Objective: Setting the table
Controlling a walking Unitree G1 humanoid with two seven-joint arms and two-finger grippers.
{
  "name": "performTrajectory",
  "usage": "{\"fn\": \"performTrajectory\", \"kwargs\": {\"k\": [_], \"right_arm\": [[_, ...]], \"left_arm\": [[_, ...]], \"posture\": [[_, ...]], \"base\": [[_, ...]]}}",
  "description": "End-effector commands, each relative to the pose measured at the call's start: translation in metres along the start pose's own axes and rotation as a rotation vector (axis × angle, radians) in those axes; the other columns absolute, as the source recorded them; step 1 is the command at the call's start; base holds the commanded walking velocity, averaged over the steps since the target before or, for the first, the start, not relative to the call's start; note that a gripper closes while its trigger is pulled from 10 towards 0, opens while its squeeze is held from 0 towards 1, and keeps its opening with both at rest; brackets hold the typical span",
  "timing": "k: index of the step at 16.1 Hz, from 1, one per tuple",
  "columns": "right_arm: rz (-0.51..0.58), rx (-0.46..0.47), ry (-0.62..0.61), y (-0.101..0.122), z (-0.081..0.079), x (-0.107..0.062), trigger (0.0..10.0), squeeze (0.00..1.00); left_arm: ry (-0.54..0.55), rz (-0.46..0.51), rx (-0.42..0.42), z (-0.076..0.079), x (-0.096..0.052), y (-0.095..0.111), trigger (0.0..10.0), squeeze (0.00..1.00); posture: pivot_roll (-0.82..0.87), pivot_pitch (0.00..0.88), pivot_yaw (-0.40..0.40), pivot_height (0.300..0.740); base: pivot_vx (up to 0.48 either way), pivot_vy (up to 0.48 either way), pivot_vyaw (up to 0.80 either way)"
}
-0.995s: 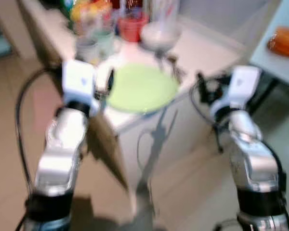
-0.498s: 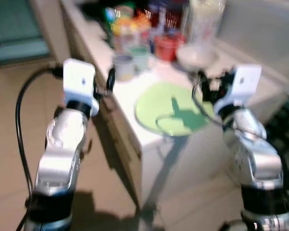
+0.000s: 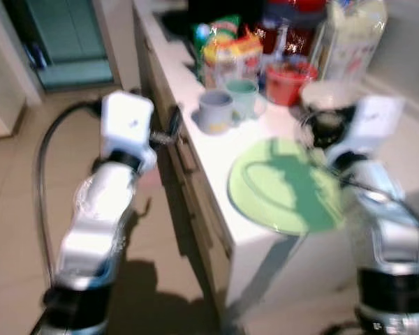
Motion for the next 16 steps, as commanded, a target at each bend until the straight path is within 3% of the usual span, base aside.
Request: {"fn": "performTrajectory", "kwargs": {"k": [1,3,12,13,14,16], "right_arm": [[-0.011,-0.005,-0.041,0.001,0.013,-0.002,10.0,0.0],[-0.007,-0.024,-0.044,0.003,0.015,-0.002,10.0,0.0],[-0.077,-0.047,-0.106,-0.002,0.026,-0.005,10.0,0.0],[-0.115,-0.059,-0.095,-0.004,0.028,-0.003,10.0,0.31],[-0.144,-0.06,-0.073,-0.006,0.028,-0.002,10.0,1.0],[-0.219,-0.094,-0.021,-0.013,0.031,0.002,10.0,1.0]], "left_arm": [[-0.044,0.021,-0.015,0.009,0.002,0.006,10.0,0.0],[-0.051,0.022,-0.026,0.01,0.002,0.006,10.0,0.0],[-0.16,0.017,-0.06,0.022,-0.004,0.007,10.0,0.0],[-0.21,0.004,-0.067,0.025,-0.006,0.006,10.0,0.0],[-0.232,-0.002,-0.072,0.027,-0.007,0.005,10.0,0.0],[-0.318,-0.02,-0.099,0.037,-0.012,0.005,10.0,0.0]], "posture": [[0.02,0.0,0.01,0.74],[0.03,0.0,0.007,0.74],[0.02,0.0,0.005,0.74],[0.02,0.0,0.005,0.74],[0.02,0.0,0.005,0.74],[0.02,0.0,0.003,0.74]], "base": [[0.375,0.0,-0.8],[0.351,0.0,-0.4],[0.0,0.0,0.0],[0.0,0.0,0.0],[0.0,0.0,0.0],[0.0,0.0,0.0]]}}
Point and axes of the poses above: a point about 5 cm out from each wrist's last joint towards the gripper, its own x axis pointing out of the wrist towards the gripper, its own y axis along the axis of the wrist's last joint, z = x × y, the point moved 2 cm from there along x, pointing out of the wrist towards the gripper, and after that the axes turned 1 degree about -x, right-handed, at the moved point
